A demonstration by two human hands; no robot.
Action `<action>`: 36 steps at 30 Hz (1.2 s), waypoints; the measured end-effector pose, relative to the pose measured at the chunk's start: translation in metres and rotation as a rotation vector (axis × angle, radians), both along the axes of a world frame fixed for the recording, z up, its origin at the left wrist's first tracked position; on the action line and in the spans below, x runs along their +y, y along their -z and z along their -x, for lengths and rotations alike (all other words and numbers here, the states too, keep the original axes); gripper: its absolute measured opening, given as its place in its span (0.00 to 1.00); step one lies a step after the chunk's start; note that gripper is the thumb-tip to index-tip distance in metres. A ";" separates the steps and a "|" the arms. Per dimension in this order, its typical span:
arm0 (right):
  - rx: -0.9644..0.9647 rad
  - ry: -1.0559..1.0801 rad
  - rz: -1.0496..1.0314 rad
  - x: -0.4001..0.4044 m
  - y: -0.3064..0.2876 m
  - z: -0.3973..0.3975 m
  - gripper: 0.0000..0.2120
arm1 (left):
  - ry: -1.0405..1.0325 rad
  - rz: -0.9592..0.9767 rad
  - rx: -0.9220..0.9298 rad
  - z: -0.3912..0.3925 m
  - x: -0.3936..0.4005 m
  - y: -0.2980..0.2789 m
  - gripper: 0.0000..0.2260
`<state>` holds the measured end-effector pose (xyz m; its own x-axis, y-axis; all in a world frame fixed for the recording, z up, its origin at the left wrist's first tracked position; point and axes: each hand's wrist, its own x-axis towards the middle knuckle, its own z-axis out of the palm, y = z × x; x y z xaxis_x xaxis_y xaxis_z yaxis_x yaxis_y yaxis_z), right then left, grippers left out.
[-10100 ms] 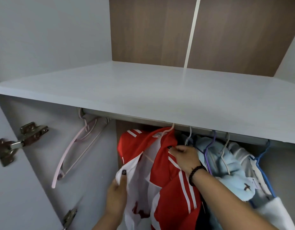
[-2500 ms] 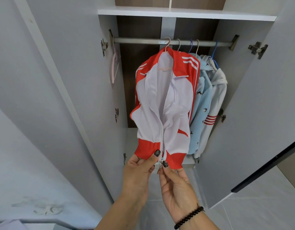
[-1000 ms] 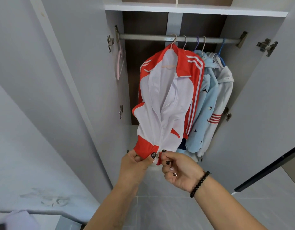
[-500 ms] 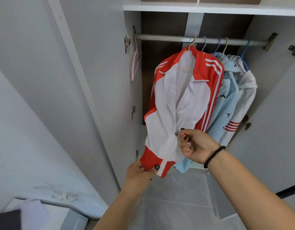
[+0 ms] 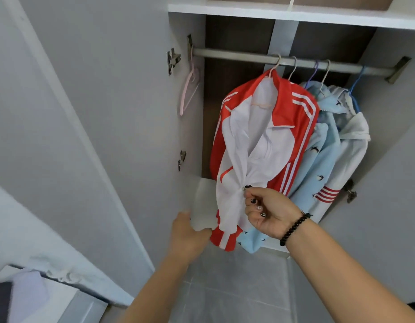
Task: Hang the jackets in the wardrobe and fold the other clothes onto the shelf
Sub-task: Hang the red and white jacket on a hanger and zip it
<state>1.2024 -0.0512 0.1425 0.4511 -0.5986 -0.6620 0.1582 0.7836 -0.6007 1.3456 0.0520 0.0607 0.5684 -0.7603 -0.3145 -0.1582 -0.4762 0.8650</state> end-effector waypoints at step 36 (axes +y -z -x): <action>0.028 0.060 -0.193 -0.276 0.055 -0.055 0.15 | 0.372 -0.025 -0.467 -0.064 -0.279 0.058 0.11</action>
